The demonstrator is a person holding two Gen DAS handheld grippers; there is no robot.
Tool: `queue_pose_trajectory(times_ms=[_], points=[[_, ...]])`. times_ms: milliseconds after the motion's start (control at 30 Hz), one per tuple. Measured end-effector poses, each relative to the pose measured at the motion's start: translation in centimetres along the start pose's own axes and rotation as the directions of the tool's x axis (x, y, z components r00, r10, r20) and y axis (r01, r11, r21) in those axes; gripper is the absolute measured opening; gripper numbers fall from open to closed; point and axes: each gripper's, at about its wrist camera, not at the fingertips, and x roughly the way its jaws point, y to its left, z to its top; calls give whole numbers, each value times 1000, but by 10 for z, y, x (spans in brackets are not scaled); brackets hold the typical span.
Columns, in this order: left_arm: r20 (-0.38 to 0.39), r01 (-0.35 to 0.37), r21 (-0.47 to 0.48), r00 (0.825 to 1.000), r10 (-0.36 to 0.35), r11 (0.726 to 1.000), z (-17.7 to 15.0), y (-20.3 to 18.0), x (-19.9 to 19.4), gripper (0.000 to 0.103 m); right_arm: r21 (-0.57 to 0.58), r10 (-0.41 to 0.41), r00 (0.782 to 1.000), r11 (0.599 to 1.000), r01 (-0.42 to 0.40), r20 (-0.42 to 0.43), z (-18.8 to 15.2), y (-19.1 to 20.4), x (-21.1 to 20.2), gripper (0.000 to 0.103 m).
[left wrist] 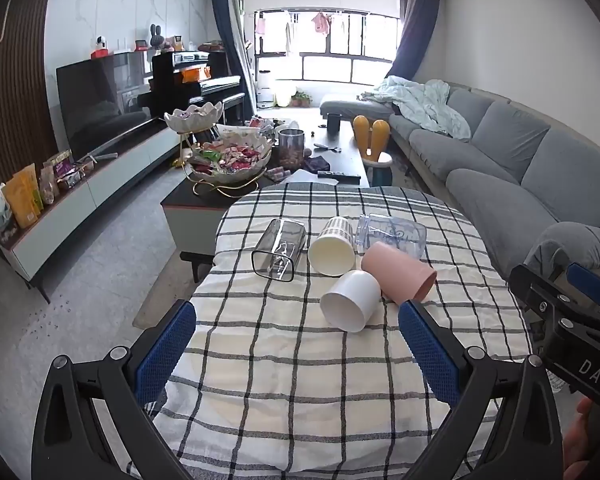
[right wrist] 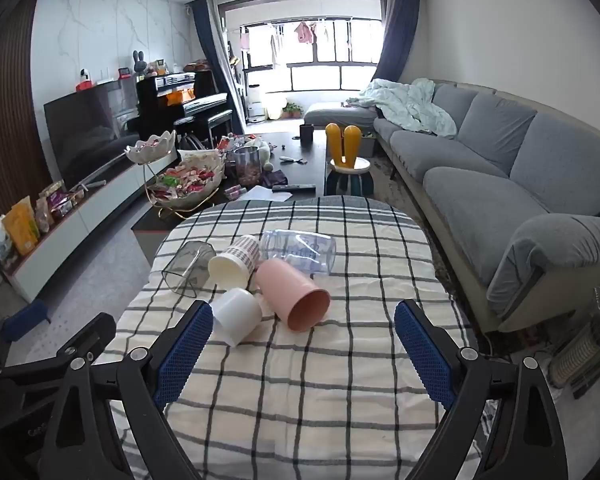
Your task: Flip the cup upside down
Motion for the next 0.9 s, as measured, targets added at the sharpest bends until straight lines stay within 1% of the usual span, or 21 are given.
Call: queue_pose_trajectory(times_ms=[200,900], points=[[16,-7,13,1000,7,1000,0,0,-1,103,-2,-1,1000,1000,1,-3,0,1,0,92],[12,-7,15,1000,7,1000,-1,-2,-1,103,0,0,1000,1000,0,-2,0,0,0,92]])
